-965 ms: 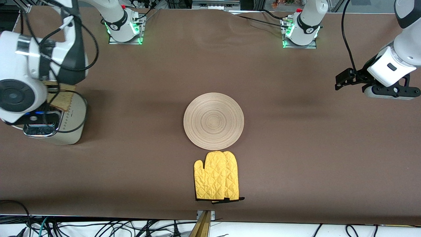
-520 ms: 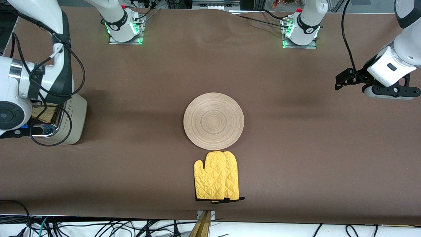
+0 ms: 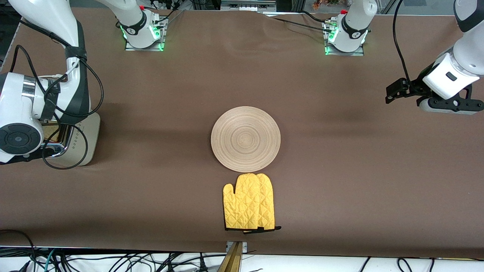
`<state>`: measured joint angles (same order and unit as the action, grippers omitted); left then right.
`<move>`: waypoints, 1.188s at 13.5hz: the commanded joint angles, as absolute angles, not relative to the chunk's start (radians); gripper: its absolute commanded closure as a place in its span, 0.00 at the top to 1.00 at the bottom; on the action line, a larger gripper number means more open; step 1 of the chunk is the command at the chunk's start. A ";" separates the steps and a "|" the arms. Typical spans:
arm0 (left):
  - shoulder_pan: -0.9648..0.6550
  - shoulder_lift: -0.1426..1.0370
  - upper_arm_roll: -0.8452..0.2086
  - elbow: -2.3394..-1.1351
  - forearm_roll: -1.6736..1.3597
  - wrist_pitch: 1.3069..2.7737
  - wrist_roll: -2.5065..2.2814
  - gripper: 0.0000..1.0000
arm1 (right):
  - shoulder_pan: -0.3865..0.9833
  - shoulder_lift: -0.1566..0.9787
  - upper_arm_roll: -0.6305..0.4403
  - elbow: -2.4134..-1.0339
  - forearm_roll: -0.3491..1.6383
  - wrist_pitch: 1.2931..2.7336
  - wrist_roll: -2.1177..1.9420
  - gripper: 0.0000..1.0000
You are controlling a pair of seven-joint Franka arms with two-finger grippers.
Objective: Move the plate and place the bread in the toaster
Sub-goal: 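Lower the bread slice into the toaster slot with the right gripper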
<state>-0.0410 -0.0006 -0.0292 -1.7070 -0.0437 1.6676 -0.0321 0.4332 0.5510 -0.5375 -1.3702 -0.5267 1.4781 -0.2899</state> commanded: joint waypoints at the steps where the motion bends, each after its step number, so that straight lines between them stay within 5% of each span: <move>1: -0.046 0.017 -0.029 -1.671 -0.032 1.644 -0.038 1.00 | 0.419 0.541 -0.537 -1.397 -0.551 1.489 -0.321 0.00; 11: -0.046 0.015 -0.029 -1.671 -0.032 1.644 -0.038 1.00 | 0.430 0.577 -0.526 -1.467 -0.528 1.597 -0.301 0.00; 13: -0.046 0.015 -0.029 -1.671 -0.032 1.643 -0.038 1.00 | 0.422 0.575 -0.526 -1.459 -0.505 1.600 -0.304 0.99; 16: -0.046 0.015 -0.029 -1.671 -0.032 1.643 -0.038 1.00 | 0.433 0.558 -0.525 -1.413 -0.479 1.580 -0.308 1.00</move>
<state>-0.0411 0.0004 -0.0294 -1.7052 -0.0437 1.6676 -0.0321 0.4290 0.5826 -0.5276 -1.4466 -0.5006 1.5955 -0.2976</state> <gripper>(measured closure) 0.000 0.559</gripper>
